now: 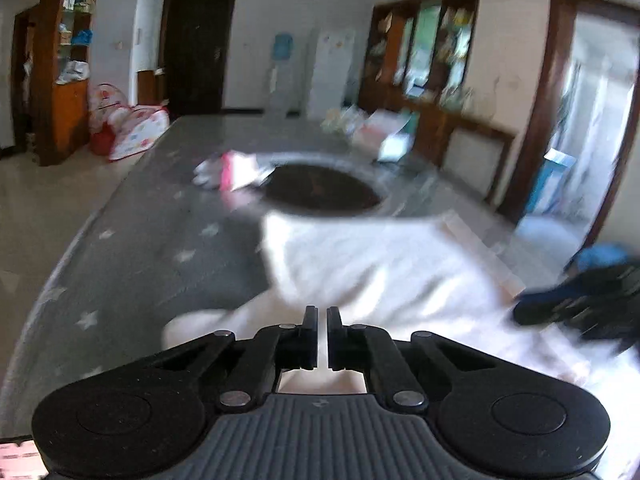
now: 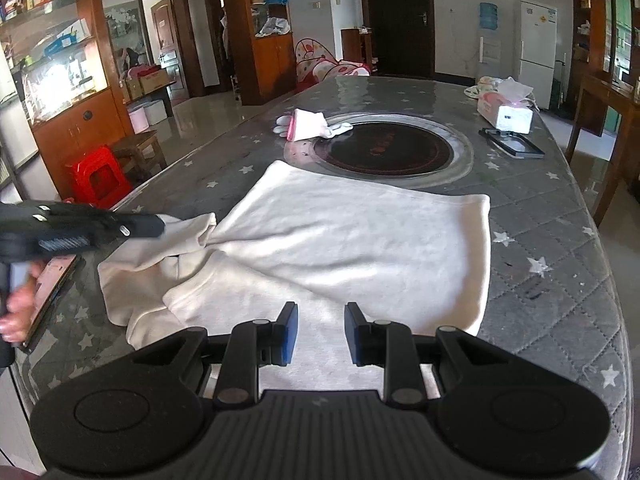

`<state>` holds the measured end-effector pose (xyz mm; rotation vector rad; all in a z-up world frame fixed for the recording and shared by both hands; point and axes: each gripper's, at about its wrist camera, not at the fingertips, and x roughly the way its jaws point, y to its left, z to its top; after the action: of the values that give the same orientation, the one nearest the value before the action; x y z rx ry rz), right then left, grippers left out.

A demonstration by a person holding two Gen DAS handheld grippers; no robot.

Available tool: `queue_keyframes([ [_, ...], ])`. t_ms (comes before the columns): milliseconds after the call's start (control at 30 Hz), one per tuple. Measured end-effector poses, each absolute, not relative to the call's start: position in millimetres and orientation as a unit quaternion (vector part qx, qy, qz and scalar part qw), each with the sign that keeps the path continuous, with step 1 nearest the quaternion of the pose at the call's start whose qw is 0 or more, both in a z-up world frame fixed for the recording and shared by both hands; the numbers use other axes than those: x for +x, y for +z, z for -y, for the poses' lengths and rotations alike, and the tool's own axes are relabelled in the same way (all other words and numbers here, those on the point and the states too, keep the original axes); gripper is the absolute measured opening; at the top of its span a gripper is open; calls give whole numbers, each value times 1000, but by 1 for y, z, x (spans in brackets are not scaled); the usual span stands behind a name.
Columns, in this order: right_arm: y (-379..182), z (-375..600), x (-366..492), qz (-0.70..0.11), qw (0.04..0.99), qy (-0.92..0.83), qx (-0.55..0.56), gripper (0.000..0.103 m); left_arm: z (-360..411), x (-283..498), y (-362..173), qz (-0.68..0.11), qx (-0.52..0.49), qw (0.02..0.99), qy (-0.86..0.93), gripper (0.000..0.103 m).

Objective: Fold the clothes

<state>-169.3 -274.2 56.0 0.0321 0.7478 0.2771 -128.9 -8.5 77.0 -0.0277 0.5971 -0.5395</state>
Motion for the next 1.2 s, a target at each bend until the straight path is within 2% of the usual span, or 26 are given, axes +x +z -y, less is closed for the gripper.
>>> queue_keyframes([
  [100,58,279,-170,-362,923,132,23,25,21,-139,99,-268,-34,914,-304,4],
  [233,62,282,-171,-359,923,135,30,25,43,-150,105,-241,46,923,-297,7],
  [267,63,282,-172,-358,923,136,28,25,44,-149,101,-247,61,923,-289,10],
  [300,65,281,-172,-357,924,138,26,25,44,-146,94,-256,74,923,-278,18],
  [433,64,276,-169,-358,922,146,24,25,38,-134,62,-285,111,925,-227,22],
  [500,62,272,-167,-361,920,149,24,25,35,-126,51,-295,113,925,-210,40],
  [633,58,265,-163,-365,918,154,21,25,32,-115,39,-304,114,925,-199,42],
  [733,57,262,-160,-367,917,155,18,25,32,-111,34,-309,113,921,-208,38],
  [800,57,261,-160,-367,917,156,18,25,31,-109,32,-310,107,919,-219,16],
  [867,59,262,-160,-364,918,155,19,25,28,-110,34,-307,92,920,-227,8],
  [967,60,265,-160,-362,919,153,20,25,22,-113,43,-297,64,923,-237,4],
  [1200,68,270,-159,-355,918,169,54,25,29,-129,58,-291,5,915,-281,4],
])
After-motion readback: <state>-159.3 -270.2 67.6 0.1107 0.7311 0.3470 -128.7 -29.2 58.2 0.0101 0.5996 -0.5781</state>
